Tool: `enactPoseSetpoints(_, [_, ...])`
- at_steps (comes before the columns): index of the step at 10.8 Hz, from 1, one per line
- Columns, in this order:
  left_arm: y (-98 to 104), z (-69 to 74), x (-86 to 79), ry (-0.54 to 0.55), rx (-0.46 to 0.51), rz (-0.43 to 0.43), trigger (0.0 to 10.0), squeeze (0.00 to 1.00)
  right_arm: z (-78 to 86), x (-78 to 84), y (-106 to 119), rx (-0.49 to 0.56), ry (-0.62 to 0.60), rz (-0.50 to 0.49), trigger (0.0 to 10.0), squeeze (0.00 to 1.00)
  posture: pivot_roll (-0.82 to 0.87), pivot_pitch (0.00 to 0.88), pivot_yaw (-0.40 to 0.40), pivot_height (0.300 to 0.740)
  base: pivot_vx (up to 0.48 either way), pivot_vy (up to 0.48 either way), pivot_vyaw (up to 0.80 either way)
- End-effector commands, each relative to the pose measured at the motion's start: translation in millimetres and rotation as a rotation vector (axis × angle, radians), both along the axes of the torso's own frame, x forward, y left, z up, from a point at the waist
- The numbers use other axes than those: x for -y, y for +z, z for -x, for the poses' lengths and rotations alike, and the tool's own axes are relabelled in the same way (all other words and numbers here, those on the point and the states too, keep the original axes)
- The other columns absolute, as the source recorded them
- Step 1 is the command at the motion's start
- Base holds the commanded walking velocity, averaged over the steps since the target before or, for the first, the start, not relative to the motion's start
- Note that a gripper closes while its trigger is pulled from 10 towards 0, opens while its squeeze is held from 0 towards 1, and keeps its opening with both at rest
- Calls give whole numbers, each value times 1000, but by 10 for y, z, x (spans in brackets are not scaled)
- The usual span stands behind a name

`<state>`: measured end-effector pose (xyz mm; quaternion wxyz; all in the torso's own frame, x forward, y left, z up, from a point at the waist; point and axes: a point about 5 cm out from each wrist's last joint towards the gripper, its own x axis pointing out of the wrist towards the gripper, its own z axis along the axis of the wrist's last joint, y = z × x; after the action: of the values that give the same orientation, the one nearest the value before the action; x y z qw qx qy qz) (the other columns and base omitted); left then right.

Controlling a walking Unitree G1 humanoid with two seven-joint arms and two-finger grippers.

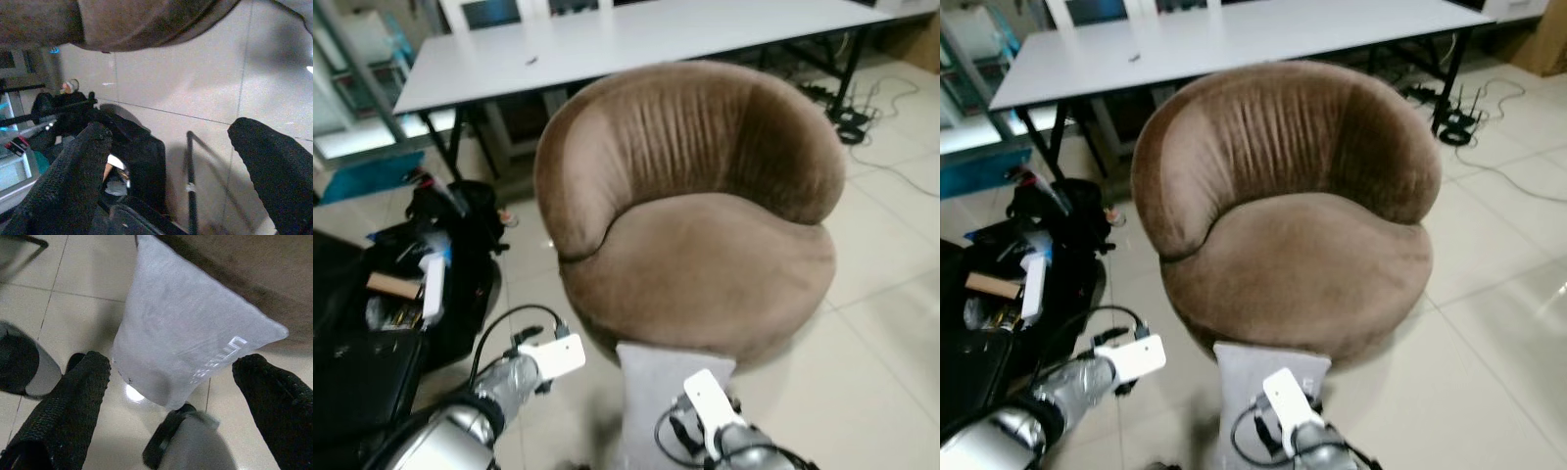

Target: Move the pillow to the sofa from floor

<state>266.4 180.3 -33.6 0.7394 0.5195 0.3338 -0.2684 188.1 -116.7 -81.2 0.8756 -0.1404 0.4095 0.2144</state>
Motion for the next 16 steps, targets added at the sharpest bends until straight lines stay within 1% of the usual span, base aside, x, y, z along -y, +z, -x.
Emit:
enactPoseSetpoints(1, [2,0,-30,22,-7,3,10000,0,22,-18,-7,-1,-2,-11,10000,0,-275,0,133,625,0,0,0])
enactPoseSetpoints(2, [0,0,-18,29,-7,13,10000,0,20,-17,-5,3,-8,-12,10000,0,-275,0,133,610,0,0,0])
enactPoseSetpoints(3, [2,-5,0,31,-5,18,10000,0,18,-13,-6,3,-10,-3,10000,0,-275,0,131,606,0,0,0])
enactPoseSetpoints(4, [9,-18,24,42,3,32,10000,0,-11,-29,27,57,-21,-35,10000,0,-275,0,131,606,0,0,0])
enactPoseSetpoints(5, [16,-27,27,46,9,38,10000,0,-58,-75,101,153,-25,-109,10000,0,-257,0,129,606,0,0,0])
enactPoseSetpoints(6, [34,-47,25,55,19,51,10000,0,-838,79,796,453,51,-252,10000,0,-254,0,131,606,0,0,0])
enactPoseSetpoints(7, [90,-110,3,84,43,74,10000,0,-1115,224,1475,634,197,-328,10000,0,-254,0,131,606,0,0,0])
enactPoseSetpoints(8, [134,-155,-34,82,59,66,10000,0,-1071,386,1703,629,277,-328,10000,0,-256,0,132,606,0,0,0])
enactPoseSetpoints(9, [168,-188,-65,79,68,55,10000,0,-1040,543,1887,638,337,-301,10000,0,-256,0,132,606,0,0,0])
enactPoseSetpoints(10, [210,-229,-98,84,79,47,10000,0,-973,735,2085,616,388,-256,10000,0,-280,0,135,606,0,0,0])
enactPoseSetpoints(11, [246,-267,-98,75,92,42,10000,0,-855,750,2122,573,424,-248,10000,0,-280,0,135,606,0,0,0])
enactPoseSetpoints(12, [288,-312,-84,54,107,37,10000,0,-719,719,2128,541,473,-258,10000,0,-293,0,134,606,0,0,0])
enactPoseSetpoints(14, [348,-375,-67,29,121,27,10000,0,-557,641,2195,506,525,-314,10000,0,-305,0,139,606,0,0,0])
enactPoseSetpoints(16, [377,-405,-33,-2,133,20,10000,0,-513,592,2241,513,516,-312,10000,0,-315,0,150,606,0,0,0])
